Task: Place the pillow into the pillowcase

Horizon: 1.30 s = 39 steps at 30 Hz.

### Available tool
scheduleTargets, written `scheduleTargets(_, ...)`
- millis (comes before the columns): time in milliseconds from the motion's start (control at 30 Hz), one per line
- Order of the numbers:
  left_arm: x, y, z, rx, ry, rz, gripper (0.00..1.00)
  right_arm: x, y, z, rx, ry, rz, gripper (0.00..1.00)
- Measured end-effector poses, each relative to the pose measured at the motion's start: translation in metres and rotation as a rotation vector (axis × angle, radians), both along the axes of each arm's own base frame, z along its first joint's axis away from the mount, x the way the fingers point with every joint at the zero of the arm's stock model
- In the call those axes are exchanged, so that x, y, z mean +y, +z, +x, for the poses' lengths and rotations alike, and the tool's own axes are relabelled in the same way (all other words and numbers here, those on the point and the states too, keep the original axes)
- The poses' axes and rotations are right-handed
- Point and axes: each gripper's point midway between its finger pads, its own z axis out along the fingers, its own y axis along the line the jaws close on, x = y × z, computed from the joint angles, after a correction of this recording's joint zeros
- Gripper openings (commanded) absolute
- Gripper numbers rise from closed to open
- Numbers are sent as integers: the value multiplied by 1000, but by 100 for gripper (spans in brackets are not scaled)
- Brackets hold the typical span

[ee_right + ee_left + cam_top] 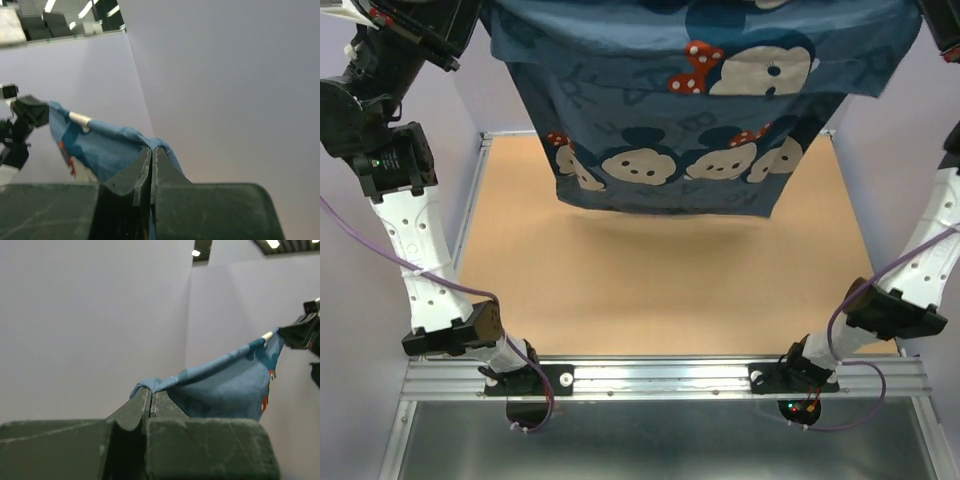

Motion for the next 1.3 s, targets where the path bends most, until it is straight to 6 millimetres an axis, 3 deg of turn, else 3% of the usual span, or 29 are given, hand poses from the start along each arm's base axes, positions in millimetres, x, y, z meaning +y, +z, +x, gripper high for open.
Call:
scheduleTargets(67,-20,9,-8,-44,-57,-43,0,29,13,-15,-59,56,46,1)
scheduleTargets(100,-33,7,-10,-45,-100,-52,0,47,10,-14,-60,100,64,0)
scheduleTargets(200,-94,-12,-11,1,-272,-24,0,123,-18,-7,19,306,47,1)
scheduleTargets(267,-110,-28,8,47,-285,17,0,135,-40,17,89,318,16,1)
scheduleTargets(333,-89,-33,38,81,-192,2,0,109,-55,48,135,218,14,1)
scheduleTargets(367,-64,-37,59,107,-105,-18,0,90,-60,61,154,158,19,0)
scheduleTargets(433,-42,-41,75,134,-34,-40,0,61,-67,79,180,75,41,0)
scheduleTargets(467,-41,-43,80,140,-15,-42,0,54,-68,83,189,60,57,0)
scheduleTargets(500,-49,-44,80,138,-24,-38,0,57,-68,84,189,69,62,0)
scheduleTargets(600,-103,-48,61,106,-124,20,0,79,-66,80,179,115,50,1)
scheduleTargets(633,-108,-46,57,86,-128,30,0,81,-64,78,168,115,41,0)
scheduleTargets(800,-31,-12,63,-9,97,-24,0,24,-28,65,33,-56,44,1)
scheduleTargets(867,-38,-20,54,2,78,-36,0,34,-35,56,48,-32,71,1)
scheduleTargets(967,-81,-46,35,44,-36,10,0,66,-52,52,75,42,44,0)
scheduleTargets(1033,-96,-36,37,40,-90,36,0,80,-50,56,81,87,19,1)
scheduleTargets(1067,-94,-12,45,-33,-82,21,0,78,-33,62,29,83,5,1)
scheduleTargets(1167,-70,19,61,-154,24,-52,0,46,1,71,-96,-26,25,0)
scheduleTargets(1233,-56,19,57,-157,77,-80,0,28,2,67,-95,-95,53,1)
scheduleTargets(1300,-54,3,37,-112,83,-74,0,28,-10,54,-61,-108,68,1)
